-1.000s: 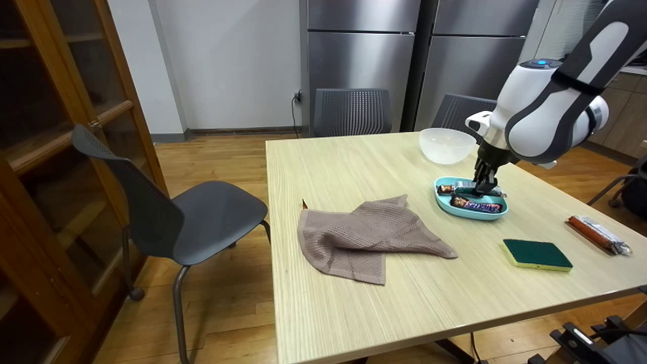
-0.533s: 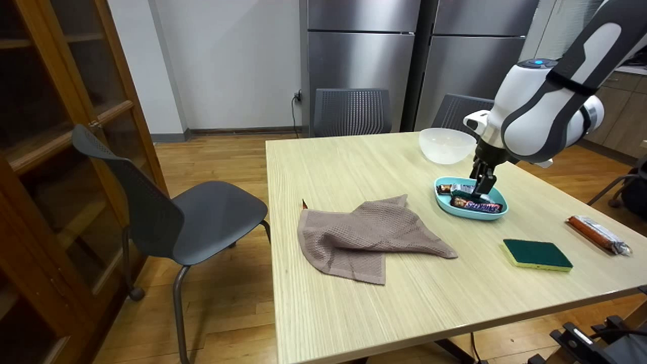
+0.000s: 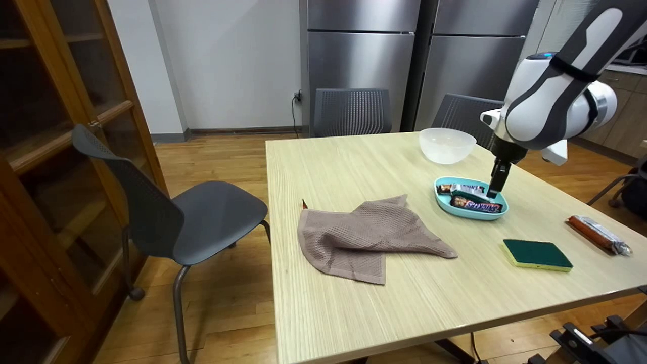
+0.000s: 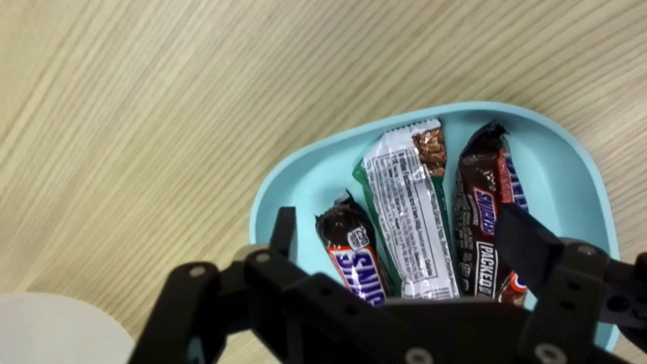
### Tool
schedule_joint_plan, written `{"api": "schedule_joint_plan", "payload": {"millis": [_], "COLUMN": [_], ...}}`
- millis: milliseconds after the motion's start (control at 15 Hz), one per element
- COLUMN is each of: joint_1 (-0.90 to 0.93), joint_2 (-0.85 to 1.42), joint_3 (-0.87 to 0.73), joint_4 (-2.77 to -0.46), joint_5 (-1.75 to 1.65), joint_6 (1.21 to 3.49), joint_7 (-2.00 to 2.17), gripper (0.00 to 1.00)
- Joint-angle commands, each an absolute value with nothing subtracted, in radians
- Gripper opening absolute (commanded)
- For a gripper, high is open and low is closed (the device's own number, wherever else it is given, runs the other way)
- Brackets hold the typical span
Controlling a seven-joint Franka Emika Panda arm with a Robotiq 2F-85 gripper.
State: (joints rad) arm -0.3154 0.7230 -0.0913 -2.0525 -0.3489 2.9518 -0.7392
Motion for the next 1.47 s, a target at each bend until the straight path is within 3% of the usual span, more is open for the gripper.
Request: {"api": "schedule_joint_plan", "payload": {"millis": [0,1400], "joint_1": [-0.297,-0.619], "joint_2": [0.642,0.634], "joint_3": [-0.132,-0.072], "joint_4": [-2.094,-2.12], "joint_5": [-0.294,0.196], "joint_6": [2.873,2.748], "joint_7": [-0.622,-0.367], "gripper": [1.0,1.0]}}
